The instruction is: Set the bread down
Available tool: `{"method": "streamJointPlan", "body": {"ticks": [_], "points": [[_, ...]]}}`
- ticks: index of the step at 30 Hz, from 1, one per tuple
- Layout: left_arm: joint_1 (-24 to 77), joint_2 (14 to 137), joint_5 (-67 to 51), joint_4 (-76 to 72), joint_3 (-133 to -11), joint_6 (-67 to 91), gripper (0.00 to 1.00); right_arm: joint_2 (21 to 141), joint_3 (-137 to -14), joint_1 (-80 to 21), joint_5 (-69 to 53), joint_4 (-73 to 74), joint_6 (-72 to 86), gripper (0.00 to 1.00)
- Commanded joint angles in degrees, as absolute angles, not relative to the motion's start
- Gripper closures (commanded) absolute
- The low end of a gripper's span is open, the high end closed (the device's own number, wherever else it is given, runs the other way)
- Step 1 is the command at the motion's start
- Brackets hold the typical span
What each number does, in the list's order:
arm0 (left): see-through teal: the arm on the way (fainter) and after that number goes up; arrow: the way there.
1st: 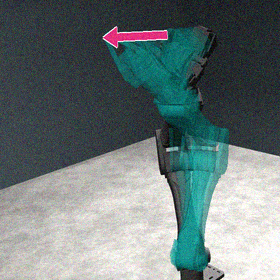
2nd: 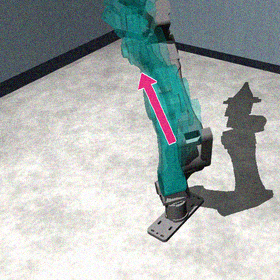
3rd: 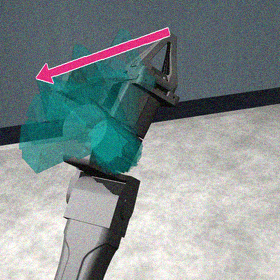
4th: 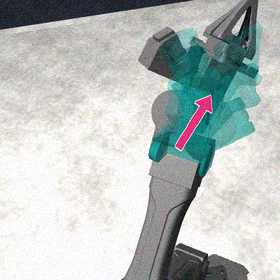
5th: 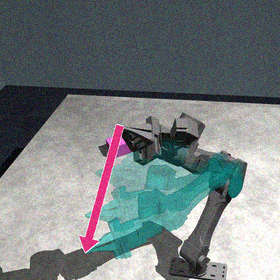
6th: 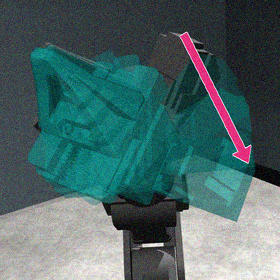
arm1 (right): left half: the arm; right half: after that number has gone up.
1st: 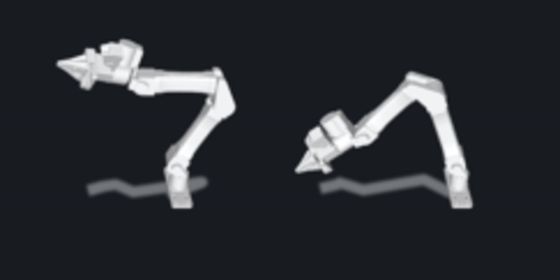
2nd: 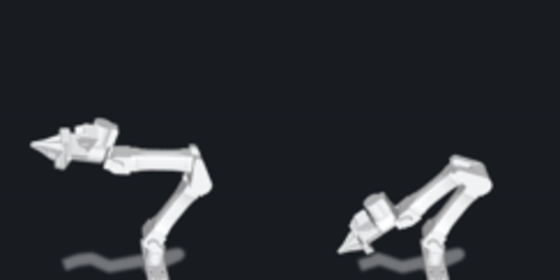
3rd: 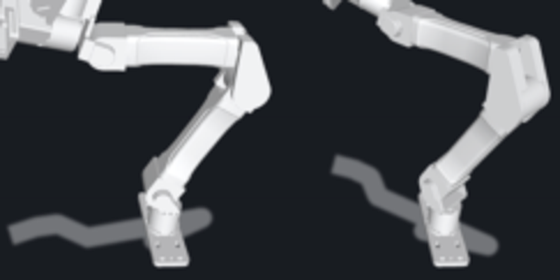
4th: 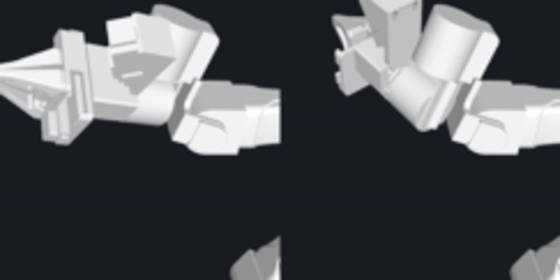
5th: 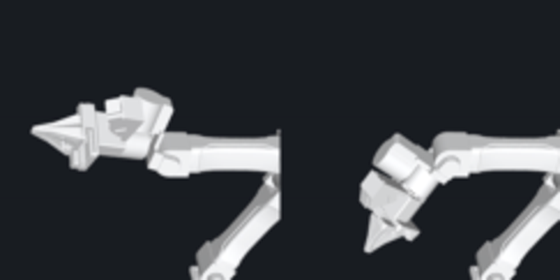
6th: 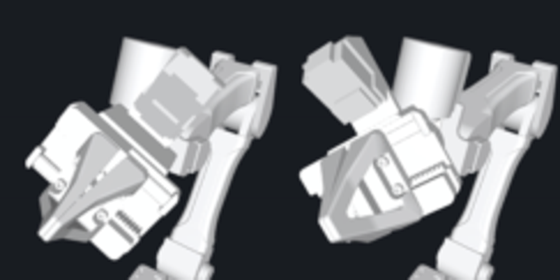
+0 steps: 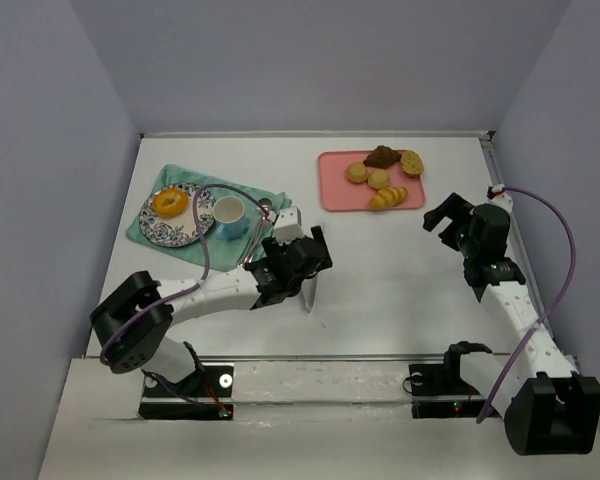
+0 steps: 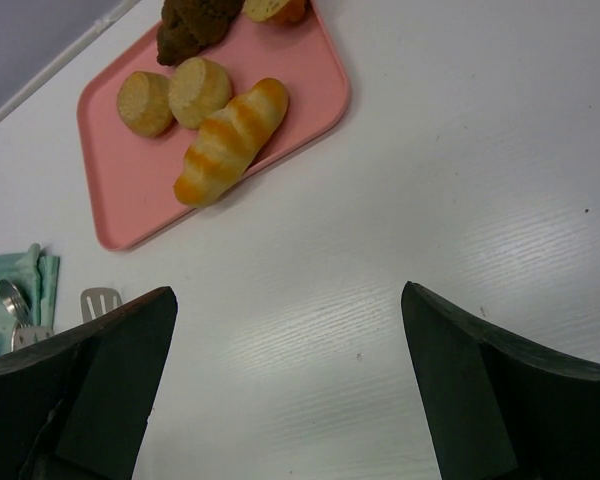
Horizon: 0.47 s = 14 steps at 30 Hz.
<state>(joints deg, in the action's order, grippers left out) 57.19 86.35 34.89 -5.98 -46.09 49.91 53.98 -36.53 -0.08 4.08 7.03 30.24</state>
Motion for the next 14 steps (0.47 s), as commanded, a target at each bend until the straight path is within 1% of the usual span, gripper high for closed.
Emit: {"method": "streamJointPlan", "body": {"ticks": [1,3,7,8,9,12,14], "points": [[57.6,76.5,44.0,-5.4,-50.4,40.3,0.01,52.2,-36.2,-0.2,6.1,5.0,30.8,0.00],[57.4,72.8,46.0,-4.3,-52.2,35.2,0.01,51.9,-36.2,-0.2,7.5,5.2,32.1,0.00],[54.9,68.0,48.8,-2.4,-53.4,32.8,0.01,51.8,-36.5,-0.2,8.3,5.2,33.1,0.00],[52.7,66.1,48.9,-2.4,-52.7,32.9,0.01,51.7,-36.5,-0.2,8.3,5.2,33.2,0.00],[52.6,65.1,48.3,-2.6,-52.2,32.9,0.01,51.7,-36.5,-0.2,8.4,5.3,33.0,0.00],[46.1,61.5,42.6,-4.5,-49.7,32.1,0.01,51.3,-36.2,-0.2,8.5,5.3,32.5,0.00],[44.5,59.5,40.4,-5.7,-47.9,31.1,0.01,51.4,-36.3,-0.2,9.1,5.3,32.8,0.00]]}}
